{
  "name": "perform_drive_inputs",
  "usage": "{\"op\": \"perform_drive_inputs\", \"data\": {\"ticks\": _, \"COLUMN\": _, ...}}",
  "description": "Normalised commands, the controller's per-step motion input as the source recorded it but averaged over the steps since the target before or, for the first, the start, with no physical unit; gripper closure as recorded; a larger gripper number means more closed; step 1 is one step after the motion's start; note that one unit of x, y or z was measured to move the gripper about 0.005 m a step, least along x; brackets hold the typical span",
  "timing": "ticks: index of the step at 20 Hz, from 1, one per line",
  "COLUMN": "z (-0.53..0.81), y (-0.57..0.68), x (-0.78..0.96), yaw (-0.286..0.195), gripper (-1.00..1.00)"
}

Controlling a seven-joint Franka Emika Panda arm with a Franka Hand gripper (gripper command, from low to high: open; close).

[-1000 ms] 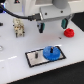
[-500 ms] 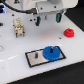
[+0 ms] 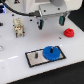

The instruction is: Insert the blue gear onto the right peg, followed by the red gear

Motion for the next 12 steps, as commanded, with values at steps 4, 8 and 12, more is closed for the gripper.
{"op": "perform_drive_inputs", "data": {"ticks": 4, "z": 0.12, "y": 0.5, "x": 0.43, "yaw": 0.0, "gripper": -1.0}}
{"op": "perform_drive_inputs", "data": {"ticks": 8, "z": 0.05, "y": 0.41, "x": 0.15, "yaw": 0.0, "gripper": -1.0}}
{"op": "perform_drive_inputs", "data": {"ticks": 12, "z": 0.0, "y": 0.44, "x": -0.44, "yaw": 0.0, "gripper": -1.0}}
